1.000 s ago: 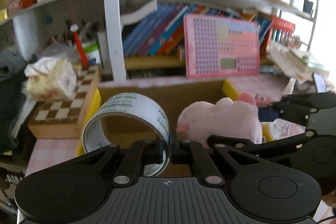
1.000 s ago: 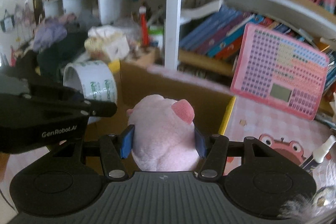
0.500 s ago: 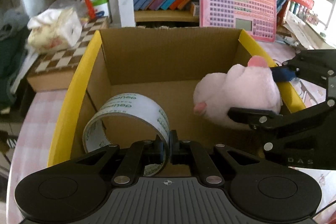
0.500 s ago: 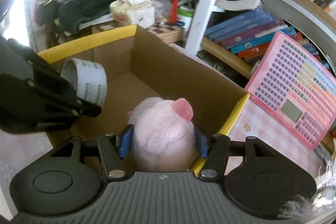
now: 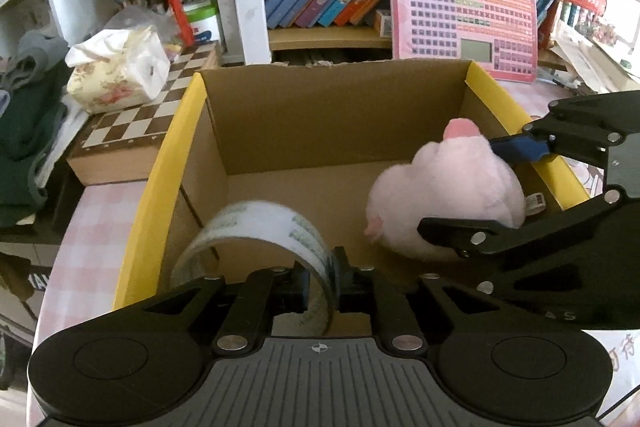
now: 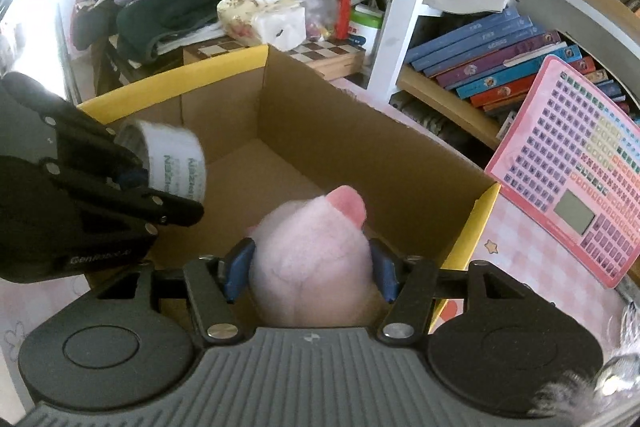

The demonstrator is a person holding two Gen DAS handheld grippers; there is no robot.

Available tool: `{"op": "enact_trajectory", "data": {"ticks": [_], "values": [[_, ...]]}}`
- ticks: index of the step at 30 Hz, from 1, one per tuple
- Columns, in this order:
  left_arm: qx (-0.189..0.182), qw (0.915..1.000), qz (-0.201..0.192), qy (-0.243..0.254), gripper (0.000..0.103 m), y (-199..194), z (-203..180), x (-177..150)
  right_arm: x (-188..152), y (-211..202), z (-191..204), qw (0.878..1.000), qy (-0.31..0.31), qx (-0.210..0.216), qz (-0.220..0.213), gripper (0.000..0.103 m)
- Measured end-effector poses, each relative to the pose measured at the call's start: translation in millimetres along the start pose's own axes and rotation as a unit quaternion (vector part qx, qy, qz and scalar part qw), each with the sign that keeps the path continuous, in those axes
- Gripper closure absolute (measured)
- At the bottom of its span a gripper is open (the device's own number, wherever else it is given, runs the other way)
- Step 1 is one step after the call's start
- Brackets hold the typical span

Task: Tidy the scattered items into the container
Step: 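Lower and release the tape roll with the left tool while the right tool releases the pig into the box, then withdraw both tools from the box toward the grey toy and pink item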

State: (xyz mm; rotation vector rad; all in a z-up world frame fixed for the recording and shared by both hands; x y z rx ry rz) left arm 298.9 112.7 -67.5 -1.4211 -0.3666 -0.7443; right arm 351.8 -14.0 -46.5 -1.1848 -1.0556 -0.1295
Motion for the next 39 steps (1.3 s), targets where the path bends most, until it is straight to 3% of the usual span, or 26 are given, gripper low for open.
{"op": "enact_trajectory", "data": {"ticks": [4,11,18,26,39], "values": [[0.010,0.9999,-0.005,0.000,0.070,-5.0,1.8,-2.5,1.5,-5.3,-1.8,1.000,0.014,-0.002,-0.013,0.034],[0.019,0.9989,-0.042,0.001,0.065,-30.4,2.9,0.2,5.1,-23.3,0.3,0.999,0.031,-0.007,-0.033,0.033],[0.026,0.9947,-0.099,0.001,0.052,-73.3,3.0,2.3,9.9,-63.6,4.5,0.995,0.056,-0.017,-0.077,0.033],[0.026,0.9883,-0.150,-0.005,0.049,-129.3,-1.7,-10.8,0.1,-121.4,25.2,0.989,0.067,-0.033,-0.130,0.033],[0.000,0.9878,-0.154,-0.018,0.048,-186.2,-22.1,-68.6,-60.6,-188.1,69.0,0.985,0.099,-0.055,-0.132,0.033]]}}
Point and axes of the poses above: each gripper's, at about its wrist camera, not at the fingertips, and y roughly the way its jaws point, z to its left, x to its top, the point moved 3 cm from there along y, roughly the way its jaws point, and after that the axes turned 11 degrees about y, right-handed, at the moved point
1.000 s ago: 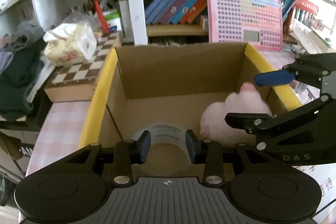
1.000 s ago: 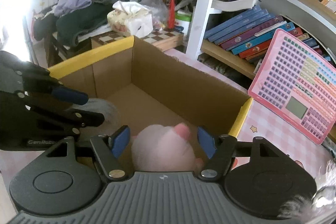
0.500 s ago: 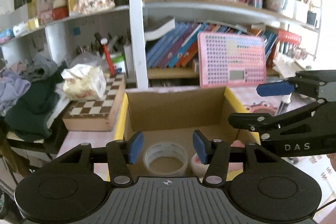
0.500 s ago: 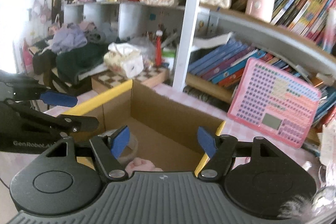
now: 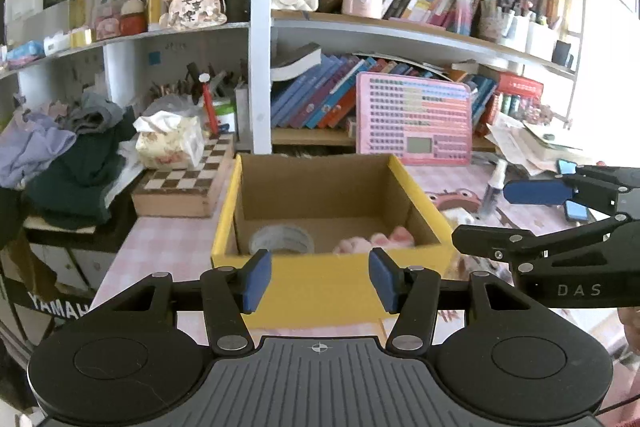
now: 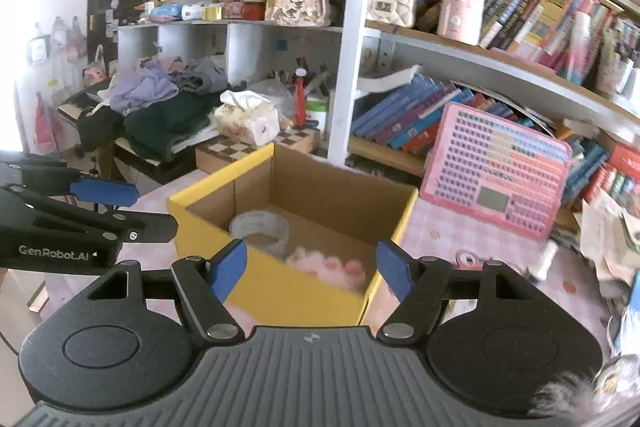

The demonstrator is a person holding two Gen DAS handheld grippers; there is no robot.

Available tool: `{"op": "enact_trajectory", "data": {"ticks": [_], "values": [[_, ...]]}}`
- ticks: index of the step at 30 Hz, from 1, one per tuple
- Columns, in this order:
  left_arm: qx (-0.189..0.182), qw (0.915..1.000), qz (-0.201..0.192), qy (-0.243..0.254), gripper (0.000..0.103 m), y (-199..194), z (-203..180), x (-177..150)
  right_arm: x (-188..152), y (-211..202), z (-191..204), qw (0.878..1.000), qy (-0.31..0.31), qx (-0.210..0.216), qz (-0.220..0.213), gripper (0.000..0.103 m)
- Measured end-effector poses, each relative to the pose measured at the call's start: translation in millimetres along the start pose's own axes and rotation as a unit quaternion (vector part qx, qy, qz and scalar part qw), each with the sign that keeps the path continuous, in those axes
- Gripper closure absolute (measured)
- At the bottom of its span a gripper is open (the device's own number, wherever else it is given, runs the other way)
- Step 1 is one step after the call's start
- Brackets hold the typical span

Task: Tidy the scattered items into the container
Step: 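Withdraw both tools from the box toward the grey toy and pink item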

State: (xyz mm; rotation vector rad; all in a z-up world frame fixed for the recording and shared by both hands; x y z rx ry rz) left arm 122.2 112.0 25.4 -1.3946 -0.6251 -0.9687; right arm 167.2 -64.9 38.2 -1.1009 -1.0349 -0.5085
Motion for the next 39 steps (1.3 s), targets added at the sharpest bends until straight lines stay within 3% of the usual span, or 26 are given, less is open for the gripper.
{"op": "enact_trajectory", "data": {"ticks": [17,27,39], "values": [[-0.044,0.9977,0.050,0.013,0.046,-39.0,-35.5,-57.6,-83.6,-52.5,18.8,0.993,0.080,-0.075,0.053,0.032],[-0.056,0.9949,0.077,0.032,0.028,-46.2,-49.2,-77.5,-108.9,-64.3,17.8,0.983,0.118,-0.115,0.081,0.023],[-0.091,0.9901,0.092,0.055,0.022,-40.1,-69.7,-80.6,-123.6,-79.3,5.8,0.973,0.136,-0.158,0.098,0.018]]}}
Point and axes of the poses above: each gripper's, at about its wrist camera, not at the fingertips, and y roughly the way its jaws point, z to its left, x to its top, the point moved 3 cm from there along y, roughly the way its jaws point, and after that the axes turned 11 degrees about y, right-handed, at the moved point
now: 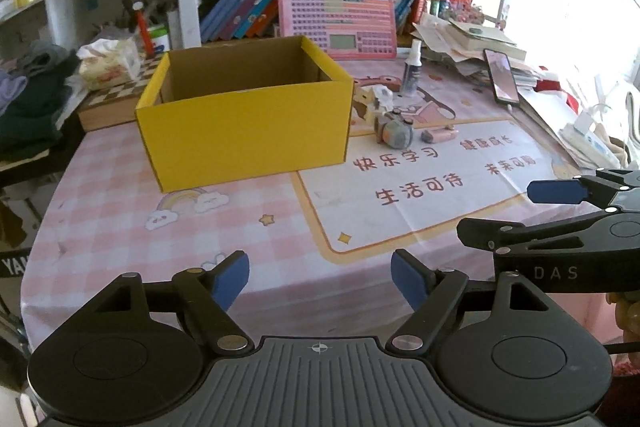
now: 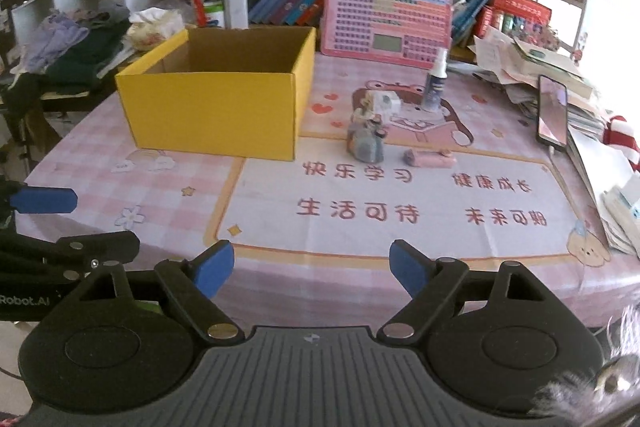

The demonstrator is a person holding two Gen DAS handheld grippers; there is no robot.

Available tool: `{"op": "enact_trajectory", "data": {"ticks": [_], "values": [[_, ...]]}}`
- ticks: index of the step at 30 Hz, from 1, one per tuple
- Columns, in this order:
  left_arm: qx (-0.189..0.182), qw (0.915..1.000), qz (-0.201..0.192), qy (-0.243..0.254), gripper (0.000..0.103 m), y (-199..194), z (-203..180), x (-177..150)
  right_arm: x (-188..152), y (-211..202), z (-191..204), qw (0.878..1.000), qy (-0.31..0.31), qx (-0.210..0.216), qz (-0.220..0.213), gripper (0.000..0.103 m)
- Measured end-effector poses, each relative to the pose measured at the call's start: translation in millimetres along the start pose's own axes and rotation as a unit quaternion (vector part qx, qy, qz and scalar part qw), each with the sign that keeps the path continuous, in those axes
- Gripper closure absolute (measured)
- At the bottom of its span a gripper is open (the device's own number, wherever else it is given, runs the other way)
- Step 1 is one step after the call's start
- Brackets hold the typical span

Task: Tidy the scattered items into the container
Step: 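Withdraw both tools from the box toward the grey toy and pink item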

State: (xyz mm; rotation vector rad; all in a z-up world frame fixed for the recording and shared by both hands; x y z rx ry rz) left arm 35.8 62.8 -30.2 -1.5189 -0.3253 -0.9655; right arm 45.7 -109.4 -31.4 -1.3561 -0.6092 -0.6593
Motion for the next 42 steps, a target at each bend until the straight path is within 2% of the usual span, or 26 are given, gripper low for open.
{"op": "enact_trajectory", "data": {"ticks": [9,16,26,35,42], "values": [[-0.024,0.9992,0.016,0.029,0.016,14.1,-16.4,5.4,-1.9,-0.4,-16.3,1.000,0.017,-0.023,0.007,0.016],[-0.027,0.9987,0.017,0.039,0.010,18.9,-21.9,10.3,6.3,0.9,-35.0,0.999,0.032,-0.037,-0.004,0.015],[-0.035,0.9984,0.015,0.042,0.009,22.0,-34.9,10.7,-4.8,-5.7,-31.0,0.999,0.013,-0.046,-0.009,0.014],[-0.053,0.9975,0.019,0.042,0.009,38.4,-48.5,20.5,-3.8,-2.4,-53.2,0.998,0.027,-0.057,-0.002,0.013],[-0.060,0.9967,0.027,0.048,0.009,62.0,-68.2,38.3,6.8,10.9,-85.9,0.997,0.042,-0.066,0.005,0.012]]}}
Point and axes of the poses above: each gripper's, at about its wrist camera, not at the fingertips, and y roughly the way its jaws point, z to its left, x to its top, the point moved 3 cm from there along y, roughly the way its jaws point, and after that the axes turned 11 degrees about y, right-handed, at the moved point
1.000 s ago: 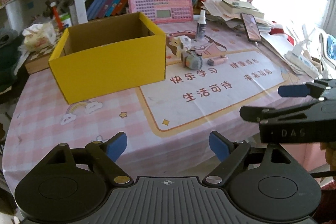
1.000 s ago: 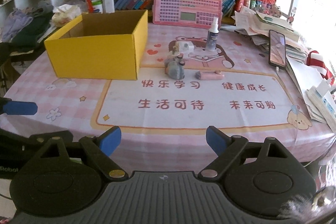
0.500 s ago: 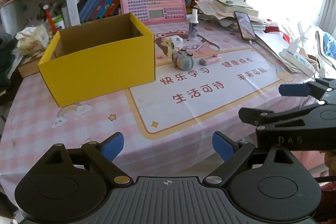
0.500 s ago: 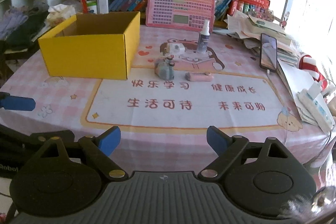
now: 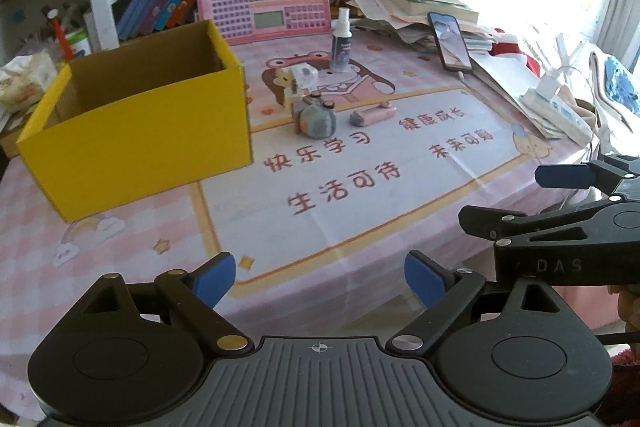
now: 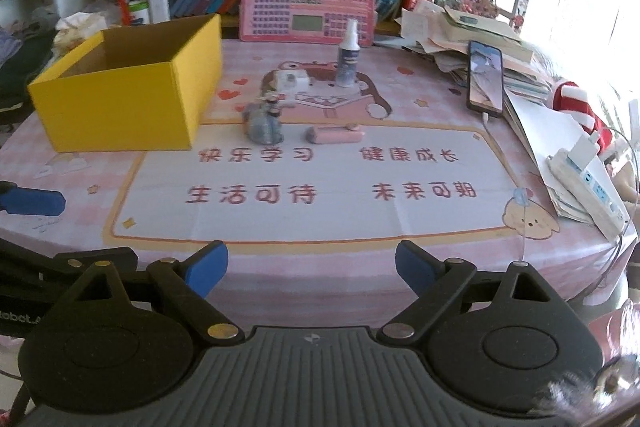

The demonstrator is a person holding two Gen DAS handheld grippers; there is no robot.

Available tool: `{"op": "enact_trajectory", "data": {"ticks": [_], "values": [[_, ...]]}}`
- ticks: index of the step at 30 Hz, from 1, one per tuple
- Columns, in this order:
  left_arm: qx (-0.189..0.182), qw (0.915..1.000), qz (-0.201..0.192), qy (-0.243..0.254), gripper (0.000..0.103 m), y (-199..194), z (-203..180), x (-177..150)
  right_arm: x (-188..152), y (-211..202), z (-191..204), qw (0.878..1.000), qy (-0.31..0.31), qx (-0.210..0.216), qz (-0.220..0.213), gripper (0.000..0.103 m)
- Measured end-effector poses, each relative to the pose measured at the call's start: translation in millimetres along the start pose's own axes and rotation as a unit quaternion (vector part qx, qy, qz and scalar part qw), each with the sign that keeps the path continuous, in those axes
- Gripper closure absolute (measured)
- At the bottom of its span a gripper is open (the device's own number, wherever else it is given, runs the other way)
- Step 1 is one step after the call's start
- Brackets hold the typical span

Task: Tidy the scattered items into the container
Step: 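Withdraw both tools from the box toward the grey toy and pink item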

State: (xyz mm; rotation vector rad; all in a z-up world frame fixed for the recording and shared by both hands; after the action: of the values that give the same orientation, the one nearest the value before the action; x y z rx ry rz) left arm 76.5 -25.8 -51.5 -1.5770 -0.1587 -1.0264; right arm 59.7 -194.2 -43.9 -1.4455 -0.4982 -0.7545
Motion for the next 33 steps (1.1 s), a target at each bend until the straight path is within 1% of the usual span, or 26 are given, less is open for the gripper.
{"op": "enact_trajectory", "data": {"ticks": [6,11,18,22,25,30,31,33], "values": [[0.000,0.9999,0.011,0.000,0.009,26.2,-15.8,23.1,21.7,23.9,-28.0,1.000,-0.002,0.002,0.012,0.012],[0.005,0.9998,0.018,-0.011,0.009,50.6,-26.2,43.9,40.7,43.9,-50.0,1.000,-0.014,0.009,0.022,0.012],[0.019,0.9992,0.026,-0.023,0.009,81.1,-36.4,71.5,67.1,74.7,-81.1,0.999,-0.021,0.023,0.036,0.012],[0.040,0.9985,0.025,-0.030,0.009,92.5,-34.8,86.5,81.0,93.0,-91.0,0.998,-0.026,0.041,0.045,0.012],[0.063,0.9970,0.021,-0.040,0.009,98.9,-29.1,97.1,92.4,106.5,-94.9,0.996,-0.032,0.060,0.049,0.013],[0.091,0.9945,0.015,-0.049,0.010,112.1,-20.8,115.7,106.8,132.6,-91.1,0.993,-0.054,0.094,0.057,0.015],[0.098,0.9937,0.014,-0.051,0.011,115.3,-19.1,119.0,108.9,137.5,-89.8,0.991,-0.060,0.102,0.057,0.016],[0.110,0.9924,0.015,-0.054,0.011,122.9,-15.4,125.8,112.9,148.7,-85.6,0.989,-0.078,0.115,0.059,0.021]]}}
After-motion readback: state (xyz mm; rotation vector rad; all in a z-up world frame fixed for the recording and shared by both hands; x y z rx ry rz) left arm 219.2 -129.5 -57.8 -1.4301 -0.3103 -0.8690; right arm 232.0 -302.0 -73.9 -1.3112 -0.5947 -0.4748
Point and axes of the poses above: each gripper's, at about its wrist camera, not at the fingertips, and y roughly the way its jaws point, z to its left, x to its top, the point moved 3 cm from there along y, roughly the way its jaws point, and after that the axes turned 11 degrees about y, right-handed, at the moved point
